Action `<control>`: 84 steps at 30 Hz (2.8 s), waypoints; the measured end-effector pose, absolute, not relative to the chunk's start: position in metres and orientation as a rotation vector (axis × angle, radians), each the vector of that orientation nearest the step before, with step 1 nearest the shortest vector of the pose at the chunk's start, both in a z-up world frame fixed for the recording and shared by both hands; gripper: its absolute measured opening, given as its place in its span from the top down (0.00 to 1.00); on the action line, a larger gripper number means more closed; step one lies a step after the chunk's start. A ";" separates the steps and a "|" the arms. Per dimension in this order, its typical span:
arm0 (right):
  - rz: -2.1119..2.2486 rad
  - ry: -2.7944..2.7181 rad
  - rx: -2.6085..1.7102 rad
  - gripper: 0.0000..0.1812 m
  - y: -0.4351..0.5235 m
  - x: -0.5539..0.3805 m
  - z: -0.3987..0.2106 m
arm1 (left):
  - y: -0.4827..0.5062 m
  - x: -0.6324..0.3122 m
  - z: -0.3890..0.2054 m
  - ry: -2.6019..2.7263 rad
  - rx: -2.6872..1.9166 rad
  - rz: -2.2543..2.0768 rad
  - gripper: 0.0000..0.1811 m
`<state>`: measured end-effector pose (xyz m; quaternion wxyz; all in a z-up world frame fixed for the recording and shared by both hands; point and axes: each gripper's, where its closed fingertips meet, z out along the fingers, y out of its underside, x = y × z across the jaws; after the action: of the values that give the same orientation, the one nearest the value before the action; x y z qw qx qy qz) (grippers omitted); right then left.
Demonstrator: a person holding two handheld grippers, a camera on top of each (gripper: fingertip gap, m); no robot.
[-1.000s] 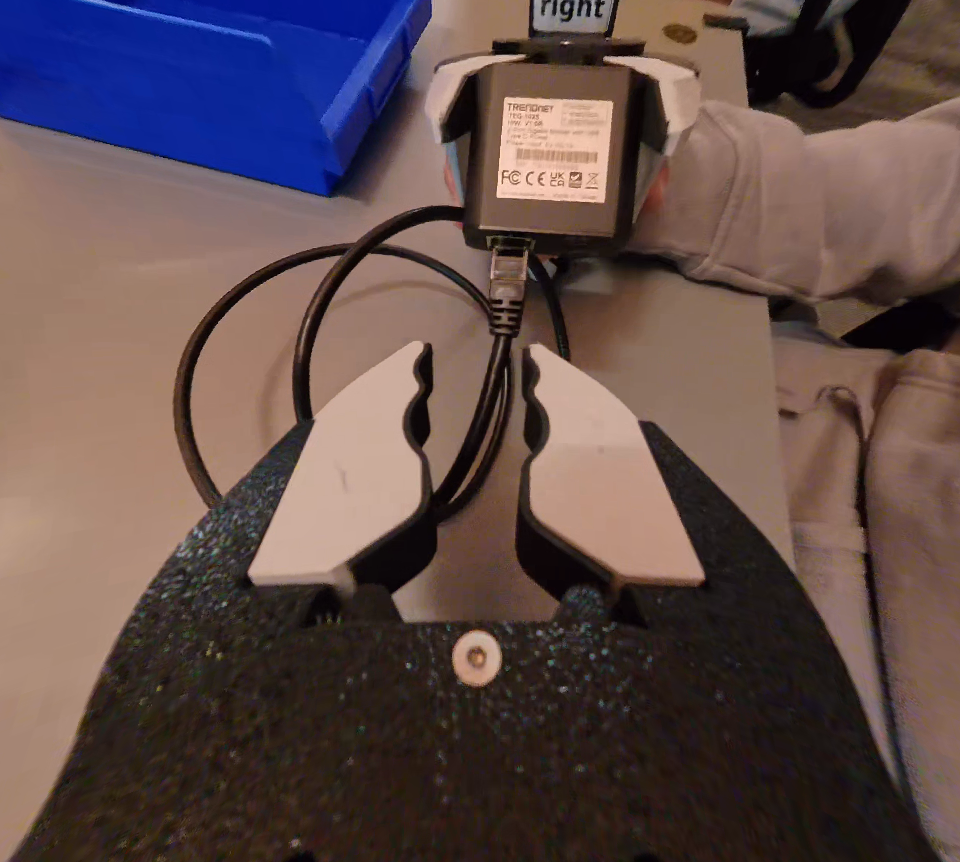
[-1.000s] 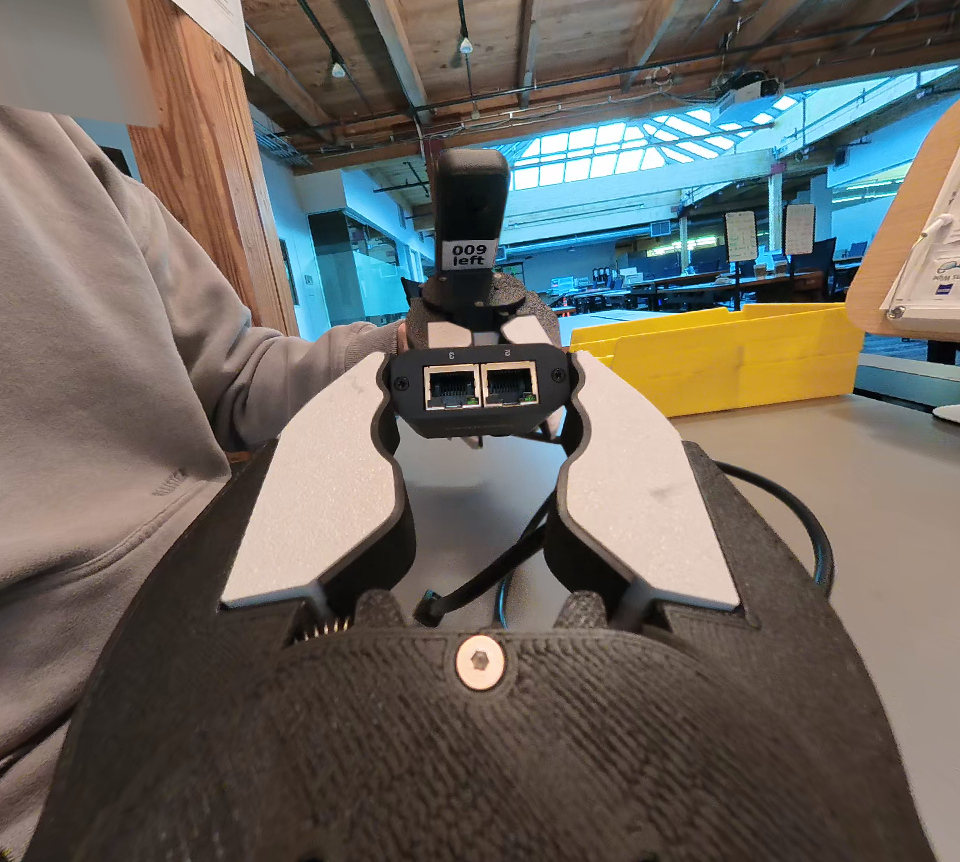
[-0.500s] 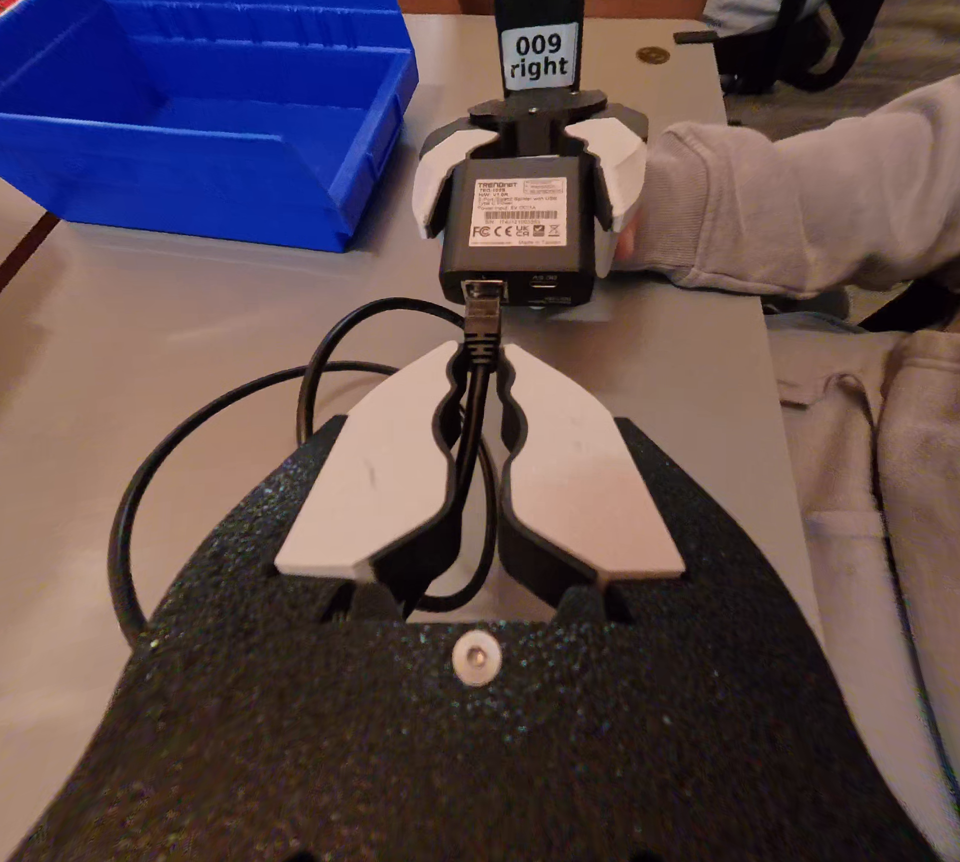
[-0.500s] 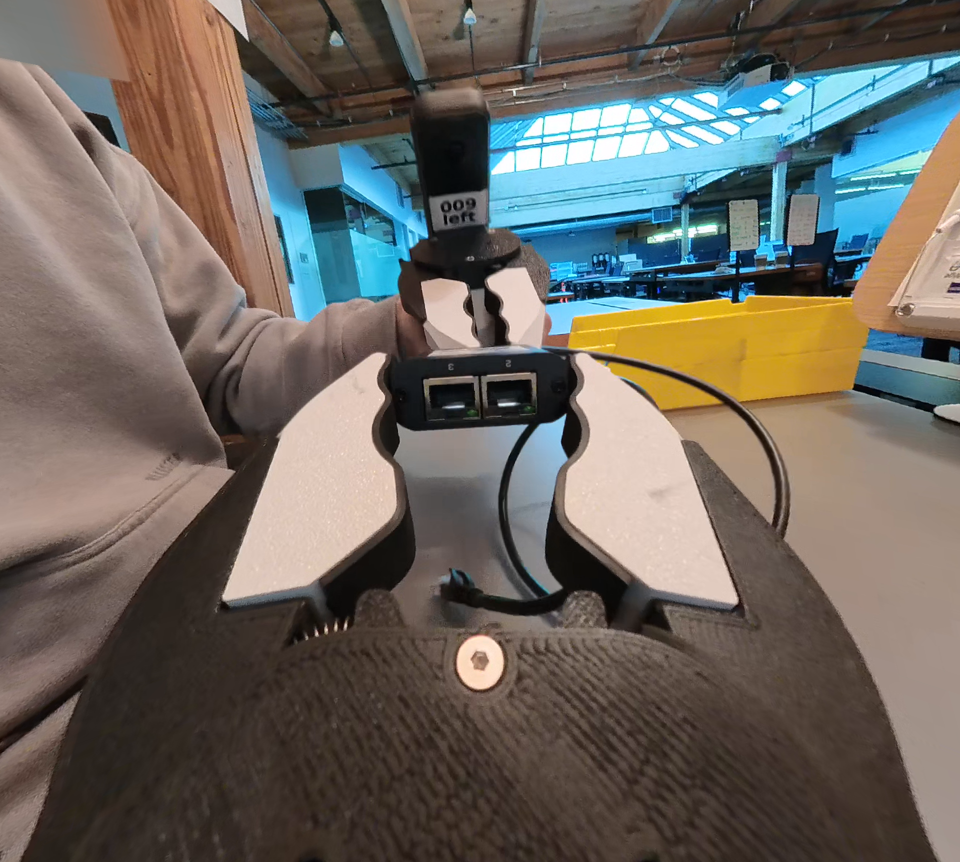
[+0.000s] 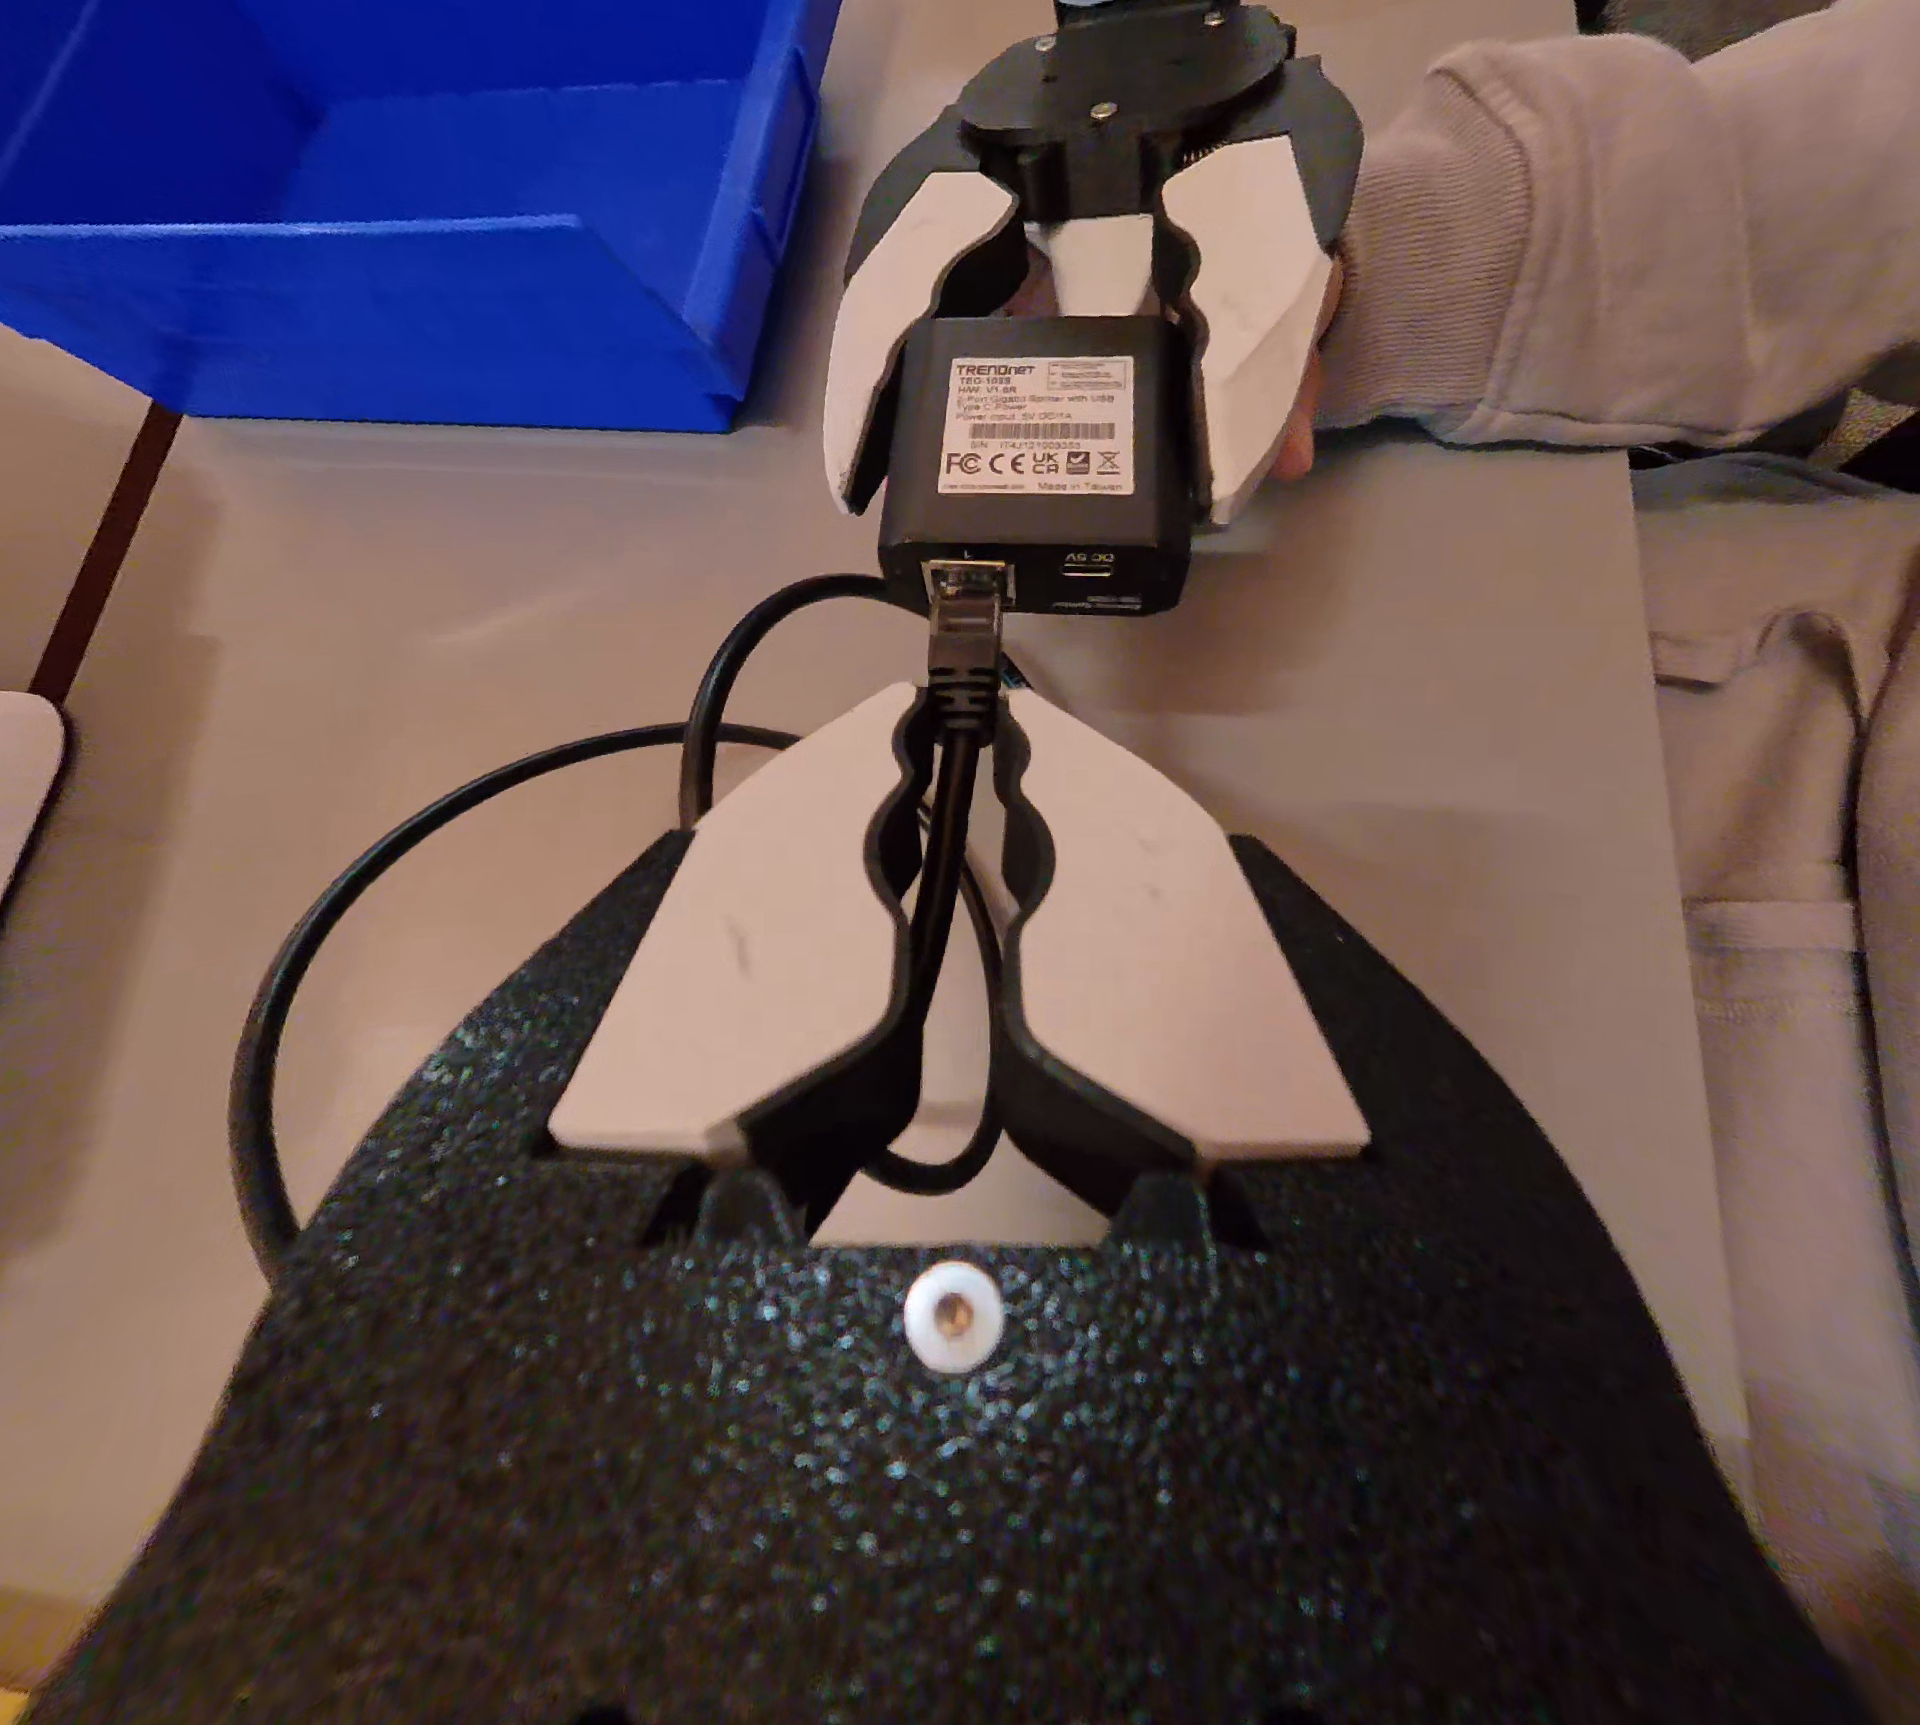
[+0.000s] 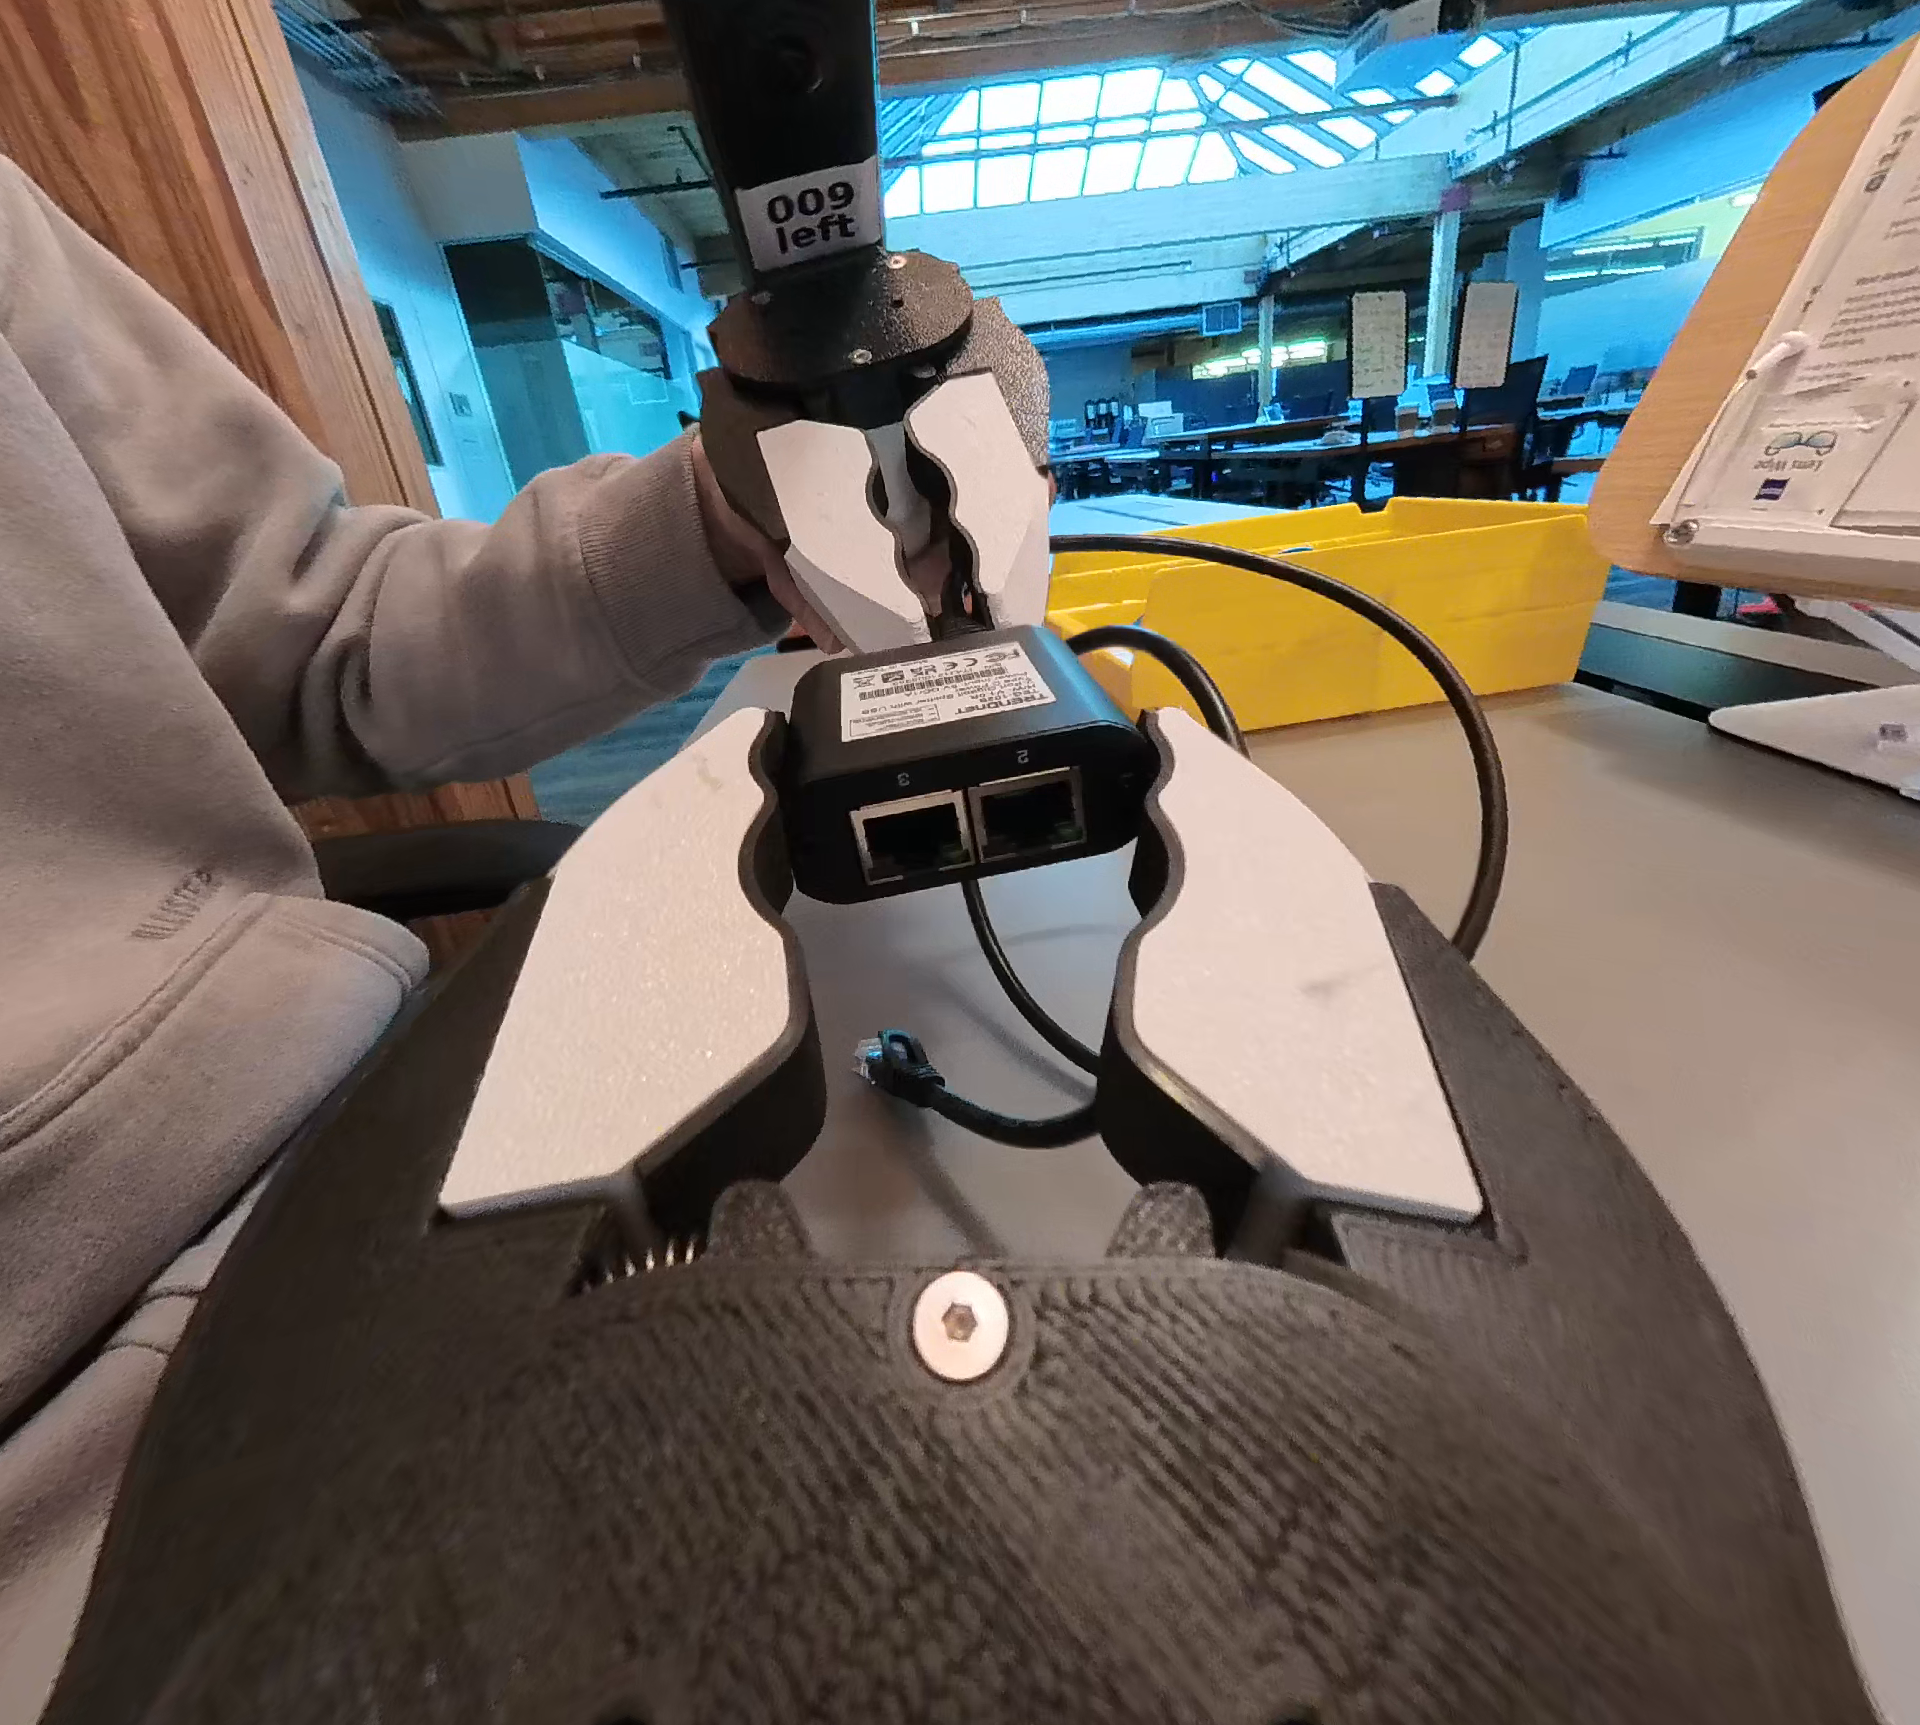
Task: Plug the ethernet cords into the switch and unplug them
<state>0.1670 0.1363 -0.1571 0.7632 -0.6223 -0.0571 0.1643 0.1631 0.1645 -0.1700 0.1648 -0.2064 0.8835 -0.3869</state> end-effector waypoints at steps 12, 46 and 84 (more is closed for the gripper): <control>0.415 -0.074 -1.237 0.65 0.125 0.174 -0.147 | 0.149 0.168 -0.155 2.501 -0.569 -1.337 0.94; 0.337 -0.099 -1.241 0.64 0.131 0.171 -0.147 | 0.139 0.175 -0.139 2.390 -0.563 -1.341 0.94; 0.241 -0.264 -1.608 0.66 0.152 0.142 -0.157 | 0.149 0.133 -0.160 2.594 -1.647 -2.233 0.87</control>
<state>0.1421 0.1519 -0.1571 0.6794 -0.7163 -0.1174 0.1074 0.1332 0.1494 -0.1603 -0.3225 -0.4104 0.6465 -0.5564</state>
